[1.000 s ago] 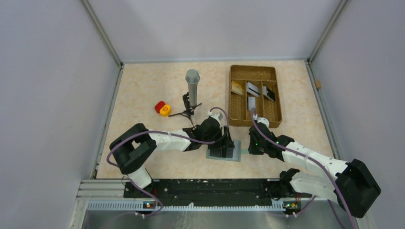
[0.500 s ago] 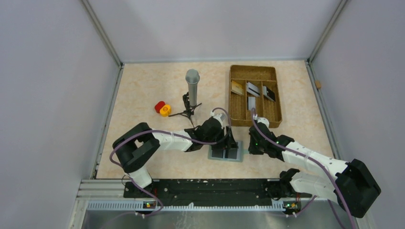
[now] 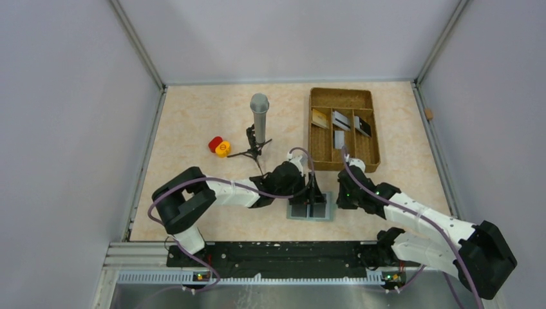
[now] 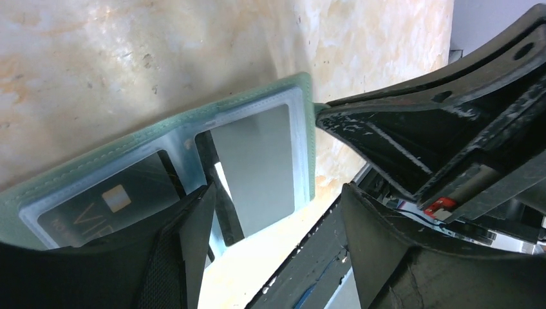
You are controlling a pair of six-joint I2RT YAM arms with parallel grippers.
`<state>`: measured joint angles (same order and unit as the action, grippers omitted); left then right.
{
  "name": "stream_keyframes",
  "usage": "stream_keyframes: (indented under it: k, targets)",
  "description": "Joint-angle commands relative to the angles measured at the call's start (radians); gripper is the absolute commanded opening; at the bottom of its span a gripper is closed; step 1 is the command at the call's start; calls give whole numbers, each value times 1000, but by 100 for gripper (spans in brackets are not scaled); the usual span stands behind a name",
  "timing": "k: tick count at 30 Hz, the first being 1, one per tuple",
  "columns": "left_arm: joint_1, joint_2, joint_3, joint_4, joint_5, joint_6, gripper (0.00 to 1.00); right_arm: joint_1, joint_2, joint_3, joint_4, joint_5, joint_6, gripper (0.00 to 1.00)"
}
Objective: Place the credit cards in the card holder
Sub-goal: Close the card holder at the center of the board.
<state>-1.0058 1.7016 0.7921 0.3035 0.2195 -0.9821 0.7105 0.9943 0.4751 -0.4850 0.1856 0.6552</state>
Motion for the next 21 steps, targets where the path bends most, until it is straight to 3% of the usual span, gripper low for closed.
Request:
stream_keyframes:
  k: [1,7,13,21]
  targets:
    - [12,-95,-26,32,8,5,76,4,-43,83,-57,28,2,0]
    - [35,-219,-65,-77,-29,51,81,2,-61,174,-121,29,-24,0]
    - [73,-319,-124,-251,-101,64,83,3,-60,263,-102,-97,-85,0]
    - [147,-452,-317,-249,-135,-28,74,125,11,323,-8,-151,-76,0]
